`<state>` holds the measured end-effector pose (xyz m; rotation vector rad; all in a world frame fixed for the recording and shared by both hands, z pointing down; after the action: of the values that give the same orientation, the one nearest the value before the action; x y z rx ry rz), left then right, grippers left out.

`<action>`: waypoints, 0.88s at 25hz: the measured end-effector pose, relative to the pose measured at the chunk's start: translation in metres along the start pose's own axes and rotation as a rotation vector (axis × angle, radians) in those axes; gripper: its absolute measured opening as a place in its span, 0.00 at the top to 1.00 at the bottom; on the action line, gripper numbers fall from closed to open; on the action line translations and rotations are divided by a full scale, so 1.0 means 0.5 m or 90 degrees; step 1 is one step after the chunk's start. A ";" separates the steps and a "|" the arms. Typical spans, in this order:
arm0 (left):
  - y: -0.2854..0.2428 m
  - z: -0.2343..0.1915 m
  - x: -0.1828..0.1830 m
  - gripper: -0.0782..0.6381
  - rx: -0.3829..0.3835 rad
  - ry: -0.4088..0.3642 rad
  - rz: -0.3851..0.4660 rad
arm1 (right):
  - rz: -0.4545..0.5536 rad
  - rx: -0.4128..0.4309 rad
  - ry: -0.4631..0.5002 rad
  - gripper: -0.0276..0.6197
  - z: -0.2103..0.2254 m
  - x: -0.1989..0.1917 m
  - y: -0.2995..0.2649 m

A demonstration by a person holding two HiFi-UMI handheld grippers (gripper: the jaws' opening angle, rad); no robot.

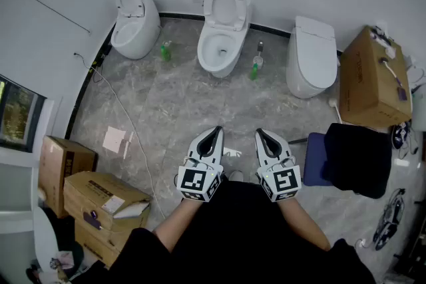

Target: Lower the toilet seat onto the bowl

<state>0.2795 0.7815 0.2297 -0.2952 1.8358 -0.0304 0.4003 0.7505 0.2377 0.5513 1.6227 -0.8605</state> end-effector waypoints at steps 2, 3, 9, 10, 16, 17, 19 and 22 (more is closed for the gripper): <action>-0.013 0.000 0.001 0.87 0.000 0.000 0.000 | 0.007 0.010 -0.001 0.91 0.010 -0.004 -0.004; -0.019 -0.001 0.001 0.87 0.000 0.000 0.000 | 0.012 0.012 -0.005 0.91 0.016 -0.006 -0.007; -0.058 -0.039 -0.001 0.87 -0.005 0.015 -0.005 | 0.014 -0.011 -0.042 0.91 0.049 -0.012 -0.035; -0.069 -0.048 0.000 0.87 -0.007 0.019 -0.006 | 0.009 -0.011 -0.035 0.91 0.052 -0.015 -0.044; -0.158 -0.116 0.014 0.87 -0.024 0.028 -0.014 | -0.005 -0.022 0.058 0.91 0.077 0.005 -0.126; -0.175 -0.130 0.018 0.87 -0.024 0.028 -0.013 | -0.016 -0.022 0.058 0.91 0.085 0.009 -0.144; -0.213 -0.161 0.027 0.87 -0.023 0.028 -0.008 | -0.033 -0.012 0.056 0.91 0.100 0.004 -0.184; -0.276 -0.221 0.040 0.87 -0.018 0.032 -0.009 | -0.049 0.001 0.057 0.91 0.127 0.001 -0.261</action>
<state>0.1952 0.6294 0.2662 -0.3304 1.8846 -0.0212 0.3420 0.6204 0.2639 0.5376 1.7342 -0.9043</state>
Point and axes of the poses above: the fingertips, and each gripper's own axes: y backward along the fingers, z to its right, x out of its top, the point moved 2 cm from there along y, backward along the fingers, and after that the axes turned 7 degrees about y, right-handed, at the moved point
